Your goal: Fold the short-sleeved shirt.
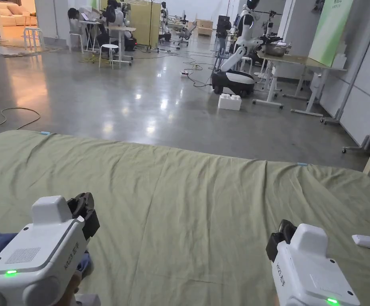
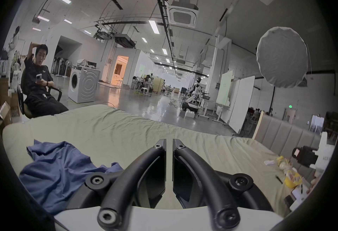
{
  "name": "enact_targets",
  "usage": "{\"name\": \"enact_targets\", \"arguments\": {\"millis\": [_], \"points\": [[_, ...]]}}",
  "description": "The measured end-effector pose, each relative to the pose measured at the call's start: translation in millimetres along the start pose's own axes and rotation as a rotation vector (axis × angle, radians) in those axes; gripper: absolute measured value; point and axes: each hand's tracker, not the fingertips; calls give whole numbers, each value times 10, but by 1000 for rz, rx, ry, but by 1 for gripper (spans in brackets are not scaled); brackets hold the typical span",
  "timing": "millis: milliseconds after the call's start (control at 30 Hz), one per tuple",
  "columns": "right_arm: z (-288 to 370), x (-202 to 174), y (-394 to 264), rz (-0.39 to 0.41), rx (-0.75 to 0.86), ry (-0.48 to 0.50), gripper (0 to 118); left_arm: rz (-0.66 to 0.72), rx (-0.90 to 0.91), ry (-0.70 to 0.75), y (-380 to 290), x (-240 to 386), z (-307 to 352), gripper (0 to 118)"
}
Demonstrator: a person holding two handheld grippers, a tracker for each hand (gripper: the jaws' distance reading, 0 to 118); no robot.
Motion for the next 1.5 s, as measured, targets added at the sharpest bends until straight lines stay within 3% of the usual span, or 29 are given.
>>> {"name": "enact_targets", "arguments": {"millis": [167,300,467,567,667,700,767,967,1133,1200,1233,1267,1333,1367,1500], "points": [[-16,-37,-3,64,-7,17,1,-119,-79,-17,25,-122,28,6],[-19,-121,-55,80,-18,38,1,-201,-148,63,0,-460,40,6],[-49,-282,-173,106,-42,89,1,-123,-323,124,92,-1015,145,6],[-87,-382,-241,106,-81,106,1,-153,-456,174,104,-1350,172,8],[-101,-478,-296,115,-96,135,1,-136,-576,221,50,-1644,185,34],[-107,-509,-317,116,-99,145,1,-115,-594,239,-8,-1834,119,48],[-111,-552,-353,109,-105,173,1,-99,-657,259,-107,-2026,75,91],[-126,-680,-415,133,-128,200,1,-52,-820,293,-561,-2327,-68,95],[-141,-694,-438,139,-134,205,1,-107,-925,280,-1093,-2292,-76,89],[-156,-690,-436,162,-142,211,1,-209,-891,316,-1267,-2189,0,86],[-159,-686,-433,169,-140,207,1,-187,-835,326,-1150,-2162,58,80],[-163,-680,-430,172,-139,205,1,-175,-836,337,-1139,-2127,73,66],[-177,-655,-428,167,-141,200,1,-165,-825,352,-1081,-2050,91,11],[-182,-651,-432,161,-143,198,1,-159,-814,334,-1073,-2094,69,4],[-177,-640,-459,156,-154,197,1,-145,-819,338,-1086,-2154,17,4]]}}
